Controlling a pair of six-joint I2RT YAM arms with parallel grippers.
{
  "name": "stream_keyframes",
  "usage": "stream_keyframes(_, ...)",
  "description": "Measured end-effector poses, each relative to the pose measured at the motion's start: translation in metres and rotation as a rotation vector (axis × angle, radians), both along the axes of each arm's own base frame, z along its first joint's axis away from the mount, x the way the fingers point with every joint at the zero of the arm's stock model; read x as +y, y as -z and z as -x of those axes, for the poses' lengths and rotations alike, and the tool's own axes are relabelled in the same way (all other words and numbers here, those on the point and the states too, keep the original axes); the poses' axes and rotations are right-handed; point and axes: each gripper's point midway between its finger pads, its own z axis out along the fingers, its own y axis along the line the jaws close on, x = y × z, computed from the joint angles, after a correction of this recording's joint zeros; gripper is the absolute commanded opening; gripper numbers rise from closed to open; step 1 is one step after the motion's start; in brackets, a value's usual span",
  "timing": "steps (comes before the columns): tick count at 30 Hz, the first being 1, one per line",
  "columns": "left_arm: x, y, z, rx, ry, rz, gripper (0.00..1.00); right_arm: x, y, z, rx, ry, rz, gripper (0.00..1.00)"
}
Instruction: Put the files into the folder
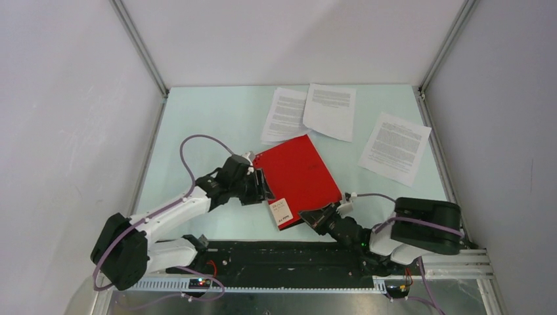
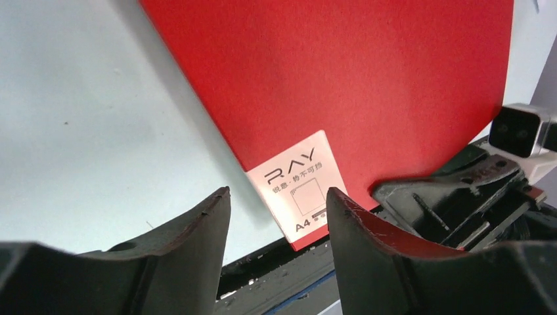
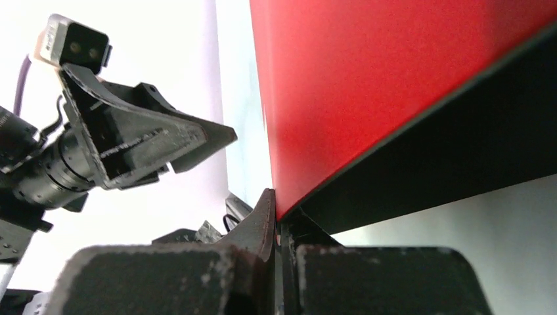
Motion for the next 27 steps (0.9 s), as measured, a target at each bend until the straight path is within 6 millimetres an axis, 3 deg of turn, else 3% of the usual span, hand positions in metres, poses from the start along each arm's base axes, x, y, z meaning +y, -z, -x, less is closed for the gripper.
stream_keyframes(4, 0.008, -0.012, -0.002, -0.018, -0.028, -0.013, 0.67, 0.001, -0.001, 0.014, -0.017, -0.020, 0.073, 0.00)
stream_keyframes(7, 0.011, -0.030, -0.008, -0.047, -0.050, -0.008, 0.74, 0.008, -0.015, 0.022, -0.046, -0.021, 0.136, 0.00)
stream_keyframes(11, 0.010, -0.072, -0.027, -0.123, -0.087, 0.022, 0.83, 0.015, -0.040, 0.033, -0.103, -0.037, 0.222, 0.00)
stream_keyframes(16, 0.007, -0.136, -0.057, -0.233, -0.146, 0.046, 0.89, 0.008, -0.040, 0.040, -0.187, -0.055, 0.467, 0.00)
stream_keyframes(20, 0.003, -0.171, -0.086, -0.299, -0.192, 0.019, 0.91, 0.008, -0.045, 0.041, -0.276, -0.066, 0.677, 0.00)
stream_keyframes(23, 0.002, -0.178, -0.102, -0.314, -0.210, -0.021, 0.91, 0.014, -0.052, 0.041, -0.339, -0.080, 0.804, 0.00)
stream_keyframes(27, 0.006, -0.169, -0.110, -0.302, -0.225, -0.100, 0.90, 0.022, -0.061, 0.040, -0.420, -0.107, 0.949, 0.00)
